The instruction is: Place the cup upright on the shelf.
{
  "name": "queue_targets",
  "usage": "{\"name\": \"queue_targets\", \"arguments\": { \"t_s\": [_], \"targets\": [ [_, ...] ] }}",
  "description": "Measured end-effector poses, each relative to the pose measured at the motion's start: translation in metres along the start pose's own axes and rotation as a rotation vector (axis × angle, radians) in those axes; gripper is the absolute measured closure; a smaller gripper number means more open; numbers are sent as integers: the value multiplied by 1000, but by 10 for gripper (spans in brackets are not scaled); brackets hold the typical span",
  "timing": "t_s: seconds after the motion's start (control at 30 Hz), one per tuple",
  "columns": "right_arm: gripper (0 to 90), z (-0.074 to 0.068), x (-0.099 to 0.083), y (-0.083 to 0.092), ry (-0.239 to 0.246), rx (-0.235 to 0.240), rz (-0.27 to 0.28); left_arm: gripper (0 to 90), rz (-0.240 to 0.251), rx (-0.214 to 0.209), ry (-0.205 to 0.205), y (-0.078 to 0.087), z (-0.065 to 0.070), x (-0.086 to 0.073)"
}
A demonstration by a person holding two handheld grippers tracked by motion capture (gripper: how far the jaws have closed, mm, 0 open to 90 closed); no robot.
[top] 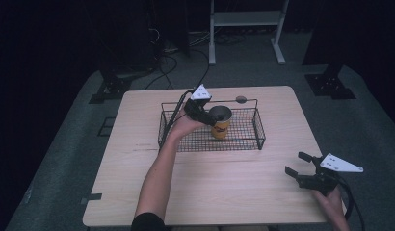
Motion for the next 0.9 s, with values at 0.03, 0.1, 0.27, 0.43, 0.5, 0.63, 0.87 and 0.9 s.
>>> {"name": "queue_targets", "arguments": {
  "t_s": [0.03, 0.1, 0.27, 0.43, 0.5, 0.63, 0.87, 0.9],
  "targets": [
    [133, 0, 0, 0, 1, 0, 1, 12, 4, 1, 1, 1, 0, 0],
    [133, 0, 0, 0, -1, -2, 1, 13, 9, 4, 0, 4, 2, 2],
    [133, 1, 0, 0, -6, -4, 3, 13, 23, 5, -5, 12, 5, 4],
    [133, 1, 0, 1, -7, -5, 5, 13, 45, 0, 1, 17, 9, 5],
    [133, 1, 0, 1, -6, -6, 5, 13, 60, -1, 5, 21, 12, 5],
    [133, 1, 0, 1, -7, -6, 5, 13, 72, -8, 10, 25, 16, 4],
    [133, 1, 0, 1, -7, -6, 6, 13, 101, -12, 10, 34, 22, 4],
    [133, 1, 0, 1, -6, -6, 6, 13, 101, -12, 10, 34, 22, 4]
  ]
}}
Point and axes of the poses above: each handheld gripper's, and its own axes: y roughly backward along the jaws, x roughly out of its top, z roughly to its right, the point moved 1 cm from there along -y, roughly forward along the jaws, and after that the axes turned 8 degrees about z, right-handed, at the moved point
